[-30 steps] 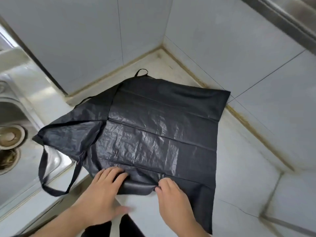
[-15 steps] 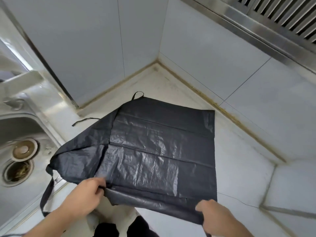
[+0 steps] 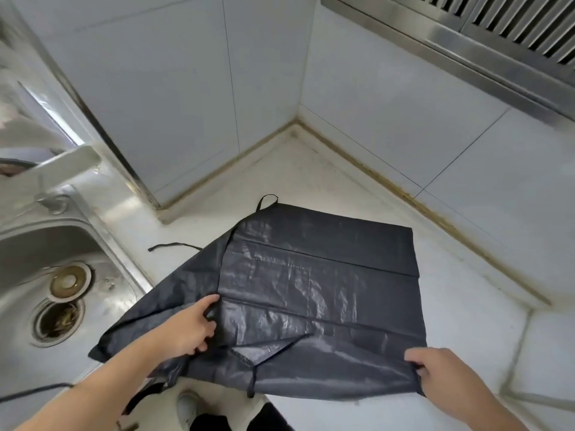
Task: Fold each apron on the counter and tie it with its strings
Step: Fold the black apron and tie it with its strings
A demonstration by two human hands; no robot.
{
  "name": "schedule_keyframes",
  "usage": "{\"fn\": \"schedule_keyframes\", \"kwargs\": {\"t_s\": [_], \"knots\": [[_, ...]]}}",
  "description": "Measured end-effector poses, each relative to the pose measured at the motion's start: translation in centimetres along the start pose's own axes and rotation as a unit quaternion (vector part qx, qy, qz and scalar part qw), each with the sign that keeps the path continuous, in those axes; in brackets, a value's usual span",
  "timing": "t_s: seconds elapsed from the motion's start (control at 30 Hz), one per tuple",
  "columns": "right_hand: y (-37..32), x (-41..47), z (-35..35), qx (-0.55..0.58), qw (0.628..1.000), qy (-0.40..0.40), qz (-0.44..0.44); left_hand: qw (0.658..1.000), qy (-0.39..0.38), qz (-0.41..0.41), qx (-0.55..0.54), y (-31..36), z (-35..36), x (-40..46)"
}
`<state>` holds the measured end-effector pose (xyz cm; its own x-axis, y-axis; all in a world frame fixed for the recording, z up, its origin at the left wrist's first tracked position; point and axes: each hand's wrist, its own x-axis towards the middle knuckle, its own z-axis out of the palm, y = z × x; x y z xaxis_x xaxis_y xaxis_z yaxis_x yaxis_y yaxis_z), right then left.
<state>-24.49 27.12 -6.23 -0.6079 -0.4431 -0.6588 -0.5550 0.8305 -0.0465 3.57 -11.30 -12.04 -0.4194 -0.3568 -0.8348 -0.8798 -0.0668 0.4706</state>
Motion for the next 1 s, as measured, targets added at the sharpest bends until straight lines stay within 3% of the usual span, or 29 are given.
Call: {"fn": "schedule_keyframes", "kwargs": {"t_s": [0.07, 0.17, 0.3, 0.37, 0.43, 0.5, 0.53, 0.6, 0.7, 0.73, 0.83, 0.93, 1.0], "knots": [[0.2, 0.4, 0.2, -0.018, 1.000, 0.003, 0.009, 0.992, 0.113, 0.050, -0.038, 1.0, -1.4, 0.9], [0.3, 0.7, 0.4, -0.027, 0.999, 0.000, 0.024, 0.937, 0.311, 0.161, 0.006, 3.0, -4.7, 1.9], [0.3, 1.2, 0.4, -0.008, 0.999, 0.032, 0.023, 0.882, 0.386, 0.259, 0.069, 5.3, -4.8, -0.1], [0.1, 1.3, 0.2, 0.003, 0.999, 0.040, 0.004, 0.911, 0.310, 0.264, 0.068, 5.6, -2.8, -1.2], [-0.3, 1.1, -0.2, 0.033, 0.996, 0.079, -0.024, 0.973, 0.102, 0.201, 0.043, 4.9, -0.1, -1.8], [-0.6, 0.8, -0.8, 0.110, 0.981, 0.150, -0.055, 0.983, -0.043, 0.152, 0.098, 3.5, 2.6, -1.6], [-0.9, 0.8, -1.1, 0.165, 0.969, 0.177, -0.058, 0.981, -0.046, 0.141, 0.125, 2.4, 3.3, -1.2], [-0.7, 0.5, -1.4, 0.304, 0.928, 0.214, -0.026, 0.971, 0.029, 0.144, 0.186, 0.7, 4.4, -0.1], [-0.2, 0.6, -0.7, 0.471, 0.859, 0.196, 0.040, 0.919, 0.142, 0.157, 0.333, -1.0, 4.8, 0.9], [0.3, 0.8, 0.1, 0.484, 0.857, 0.165, 0.061, 0.917, 0.151, 0.175, 0.325, -1.4, 4.9, 1.2], [2.1, 1.6, 3.9, 0.417, 0.899, 0.085, 0.105, 0.948, 0.131, 0.198, 0.211, -2.2, 4.6, 1.1], [3.3, 1.9, 5.8, 0.367, 0.922, 0.054, 0.111, 0.983, 0.032, 0.130, 0.123, -2.1, 2.7, 0.5], [3.6, 1.7, 5.7, 0.312, 0.945, 0.033, 0.095, 0.987, -0.046, 0.092, 0.121, -1.5, 1.3, 0.1]]}}
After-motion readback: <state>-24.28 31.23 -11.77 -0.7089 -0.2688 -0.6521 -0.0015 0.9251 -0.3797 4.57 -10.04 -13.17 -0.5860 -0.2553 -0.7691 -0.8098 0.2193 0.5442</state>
